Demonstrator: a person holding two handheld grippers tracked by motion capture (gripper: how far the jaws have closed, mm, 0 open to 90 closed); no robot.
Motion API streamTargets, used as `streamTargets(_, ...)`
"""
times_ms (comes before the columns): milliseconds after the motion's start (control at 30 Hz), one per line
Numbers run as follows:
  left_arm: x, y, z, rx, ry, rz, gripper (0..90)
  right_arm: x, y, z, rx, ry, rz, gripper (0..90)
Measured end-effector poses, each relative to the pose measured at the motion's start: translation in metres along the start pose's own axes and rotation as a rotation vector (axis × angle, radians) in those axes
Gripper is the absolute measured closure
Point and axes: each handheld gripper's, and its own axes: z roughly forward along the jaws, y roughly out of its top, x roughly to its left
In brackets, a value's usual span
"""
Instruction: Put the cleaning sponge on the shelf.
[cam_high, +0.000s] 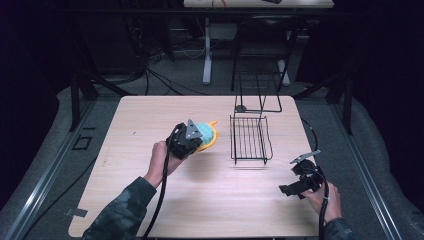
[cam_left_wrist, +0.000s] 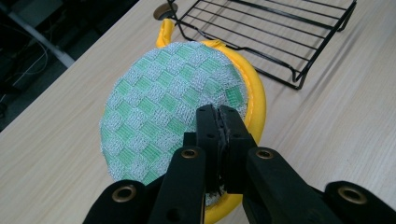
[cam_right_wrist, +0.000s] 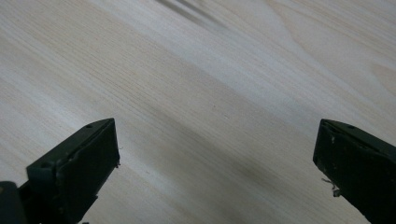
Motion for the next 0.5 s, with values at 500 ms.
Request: streamTargets(500,-0.011,0.020,0.016,-0.020,-0.023,0.038,88.6,0.000,0.000,0.000,0.004,0.004,-0.005,0.0)
